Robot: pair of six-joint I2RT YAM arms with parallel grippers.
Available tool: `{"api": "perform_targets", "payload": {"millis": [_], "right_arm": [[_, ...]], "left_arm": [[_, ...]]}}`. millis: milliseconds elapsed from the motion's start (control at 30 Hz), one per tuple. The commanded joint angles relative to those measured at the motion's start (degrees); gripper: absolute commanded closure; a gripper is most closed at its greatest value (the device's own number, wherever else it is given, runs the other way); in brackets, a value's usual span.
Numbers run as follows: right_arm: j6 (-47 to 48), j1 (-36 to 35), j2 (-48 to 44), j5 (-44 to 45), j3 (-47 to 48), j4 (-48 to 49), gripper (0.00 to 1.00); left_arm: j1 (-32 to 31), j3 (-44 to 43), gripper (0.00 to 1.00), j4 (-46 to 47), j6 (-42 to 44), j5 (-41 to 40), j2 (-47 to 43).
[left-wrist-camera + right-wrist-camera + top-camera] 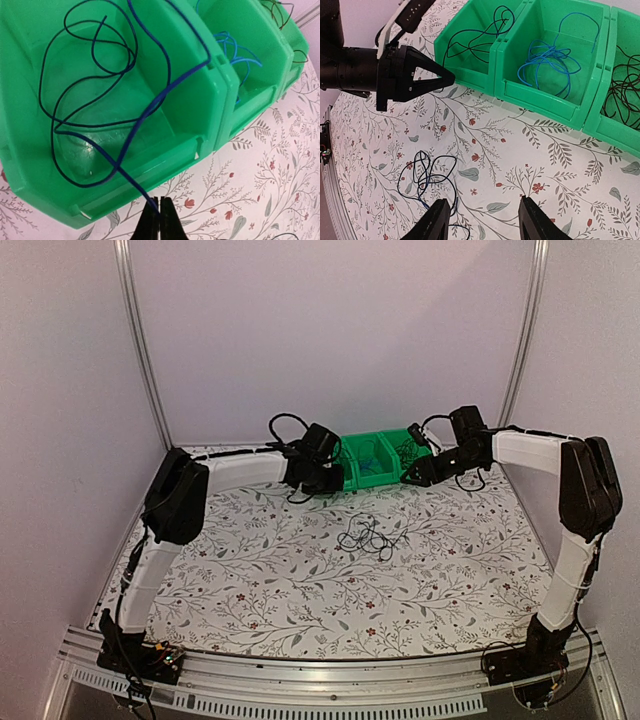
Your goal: Untangle the cables
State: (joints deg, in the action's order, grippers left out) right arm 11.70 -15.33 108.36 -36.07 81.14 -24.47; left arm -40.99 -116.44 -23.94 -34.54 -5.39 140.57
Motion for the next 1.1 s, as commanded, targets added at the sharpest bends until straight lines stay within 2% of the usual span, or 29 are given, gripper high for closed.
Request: {"api": "perform_targets", "payload": {"millis": [0, 100, 367, 600, 667, 733, 833, 967, 1067], "right_arm": [[0.60, -0.21, -1.80, 0.28, -0.77, -0.12, 0.49], [0.43, -0.21, -1.36, -0.04, -0.28, -0.20, 0.49], [1.35, -0.20, -1.32, 0.30, -0.12, -1.11, 0.50], [8.20, -0.20, -2.23, -0.33, -3.23, -5.10, 0.52], [11.20, -0.19, -3.10, -0.54, -5.76, -5.61, 0.52], [13.30, -0.15, -4.07, -0.65, -8.06, -7.33, 0.50], [16.77, -0.17, -5.42, -1.02, -11.13, -9.49, 0.47], [20.30, -0.25, -8.40, -2.18, -15.80, -10.01, 0.45], [23.13, -0.30, -10.58, 0.94, -18.17, -8.65, 0.45]], "left_arm": [[1.56, 0.98, 1.00, 6.72, 0.21, 0.06, -6.12], [3.75, -1.32, 1.00, 9.06, -0.55, 0.27, -3.88], [6.75, -18.62, 1.00, 6.22, -0.22, 0.90, 9.66], [6.73, -15.50, 1.00, 6.82, -1.58, 2.46, 8.79], [6.63, -14.34, 0.95, 6.68, -1.34, 2.65, 7.79], [6.62, -13.56, 0.84, 6.50, -0.94, 2.60, 6.48], [6.54, -12.51, 0.72, 6.54, 0.22, 1.89, 3.87], [5.84, -9.80, 0.61, 6.64, 1.78, 1.06, -1.47], [4.88, -5.95, 0.54, 6.02, 2.93, 0.77, -6.58]]}}
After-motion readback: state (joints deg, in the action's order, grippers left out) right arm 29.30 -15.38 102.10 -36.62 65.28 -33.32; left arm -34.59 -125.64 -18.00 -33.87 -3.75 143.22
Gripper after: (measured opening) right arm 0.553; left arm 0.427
